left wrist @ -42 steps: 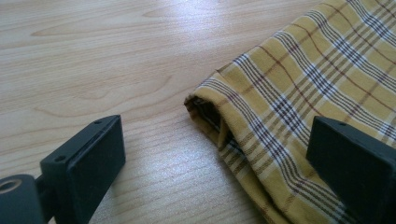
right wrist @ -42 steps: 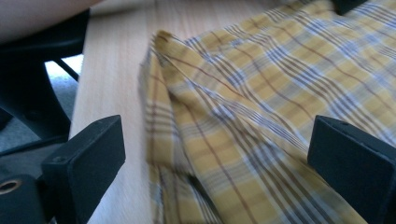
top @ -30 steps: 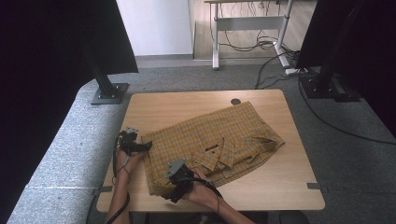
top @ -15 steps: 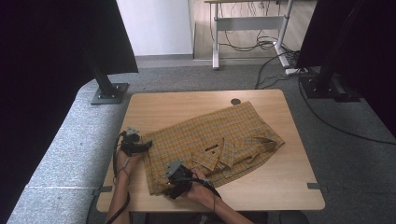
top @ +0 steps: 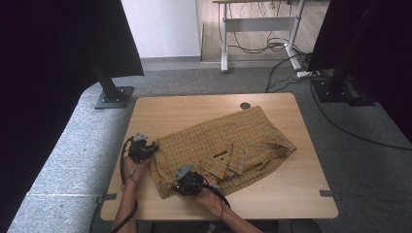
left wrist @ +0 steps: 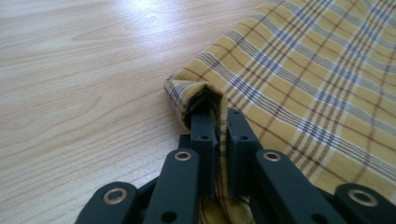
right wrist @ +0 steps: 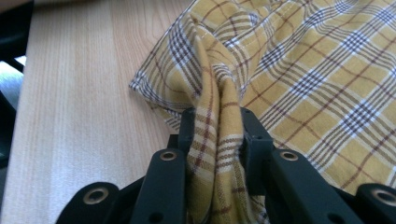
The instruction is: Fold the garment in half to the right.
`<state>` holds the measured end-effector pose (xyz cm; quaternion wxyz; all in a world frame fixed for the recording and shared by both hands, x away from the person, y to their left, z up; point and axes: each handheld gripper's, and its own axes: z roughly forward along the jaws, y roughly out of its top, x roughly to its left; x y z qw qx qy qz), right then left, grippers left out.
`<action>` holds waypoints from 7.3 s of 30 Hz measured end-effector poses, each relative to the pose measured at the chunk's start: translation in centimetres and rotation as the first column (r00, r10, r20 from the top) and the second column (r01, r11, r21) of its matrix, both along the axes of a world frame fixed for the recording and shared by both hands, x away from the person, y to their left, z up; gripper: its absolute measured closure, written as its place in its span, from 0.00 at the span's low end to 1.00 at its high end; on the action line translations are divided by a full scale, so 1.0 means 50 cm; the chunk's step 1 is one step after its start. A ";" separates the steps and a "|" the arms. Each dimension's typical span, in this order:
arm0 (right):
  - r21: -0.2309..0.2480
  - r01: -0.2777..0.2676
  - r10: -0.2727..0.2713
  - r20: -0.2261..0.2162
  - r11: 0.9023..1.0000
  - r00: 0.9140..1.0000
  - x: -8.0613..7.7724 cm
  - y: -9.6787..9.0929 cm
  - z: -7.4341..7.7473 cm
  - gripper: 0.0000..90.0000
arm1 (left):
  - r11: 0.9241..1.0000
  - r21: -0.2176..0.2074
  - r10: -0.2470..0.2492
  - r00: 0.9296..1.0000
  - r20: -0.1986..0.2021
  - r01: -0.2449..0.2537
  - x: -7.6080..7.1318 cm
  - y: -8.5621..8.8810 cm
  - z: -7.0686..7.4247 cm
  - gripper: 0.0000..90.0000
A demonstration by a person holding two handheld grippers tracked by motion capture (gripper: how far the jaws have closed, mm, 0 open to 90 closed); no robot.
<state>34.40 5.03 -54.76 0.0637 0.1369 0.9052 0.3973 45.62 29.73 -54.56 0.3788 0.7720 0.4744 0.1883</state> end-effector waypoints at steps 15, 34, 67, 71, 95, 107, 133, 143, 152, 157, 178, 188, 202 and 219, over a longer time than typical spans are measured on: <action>0.187 0.033 -0.036 0.012 0.982 0.999 -0.001 -0.131 0.134 0.84 | 0.978 -0.185 -0.059 0.979 0.195 0.096 -0.004 -0.067 0.163 0.95; 0.166 0.285 -0.265 -0.136 0.944 0.955 0.061 -0.379 0.049 0.84 | 0.972 0.075 -0.227 0.973 0.043 0.223 0.103 -0.328 0.031 0.93; 0.155 0.101 -0.070 -0.196 0.983 0.978 -0.020 -0.163 0.021 0.84 | 0.982 -0.027 -0.187 0.981 -0.058 0.186 -0.011 -0.100 0.009 0.90; 0.184 0.075 -0.039 -0.192 0.980 0.981 -0.023 -0.158 0.042 0.84 | 0.979 -0.047 -0.200 0.979 -0.050 0.198 -0.015 -0.087 0.033 0.93; 0.333 0.199 -0.179 -0.092 0.921 0.980 0.039 -0.387 0.184 0.84 | 0.958 -0.052 -0.273 0.952 0.140 0.282 0.109 -0.304 0.170 0.91; 0.206 0.270 -0.227 -0.209 0.941 0.951 0.081 -0.427 0.029 0.84 | 0.960 0.055 -0.272 0.962 -0.037 0.273 0.121 -0.342 0.018 0.90; 0.163 0.085 -0.048 -0.220 0.983 0.974 -0.033 -0.206 0.019 0.82 | 0.971 -0.084 -0.229 0.972 -0.059 0.224 -0.012 -0.137 -0.002 0.87; 0.245 0.080 -0.058 -0.095 0.966 0.994 -0.057 -0.201 0.084 0.83 | 0.948 -0.233 -0.205 0.977 0.064 0.214 -0.018 -0.100 0.051 0.95; 0.342 0.033 -0.046 0.031 0.939 0.998 -0.077 -0.216 0.203 0.83 | 0.913 -0.318 -0.168 0.944 0.284 0.258 -0.030 -0.117 0.219 0.96; 0.383 0.045 -0.089 0.099 0.922 0.991 -0.074 -0.257 0.275 0.83 | 0.902 -0.341 -0.133 0.922 0.364 0.265 -0.012 -0.170 0.293 0.95; 0.200 0.308 -0.275 -0.179 0.930 0.945 0.048 -0.445 0.013 0.83 | 0.980 0.007 -0.198 0.980 0.028 0.198 0.102 -0.380 0.033 0.92; 0.165 0.253 -0.226 -0.164 0.953 0.960 -0.012 -0.355 0.005 0.83 | 0.975 0.053 -0.213 0.977 -0.029 0.214 0.049 -0.303 0.017 0.91; 0.182 0.180 -0.161 -0.115 0.967 0.980 -0.061 -0.242 0.038 0.84 | 0.977 -0.093 -0.185 0.980 0.072 0.191 -0.020 -0.161 0.034 0.96; 0.347 0.105 -0.127 0.042 0.932 0.991 -0.056 -0.284 0.263 0.83 | 0.946 -0.270 -0.048 0.905 0.422 0.176 -0.041 -0.170 0.272 0.96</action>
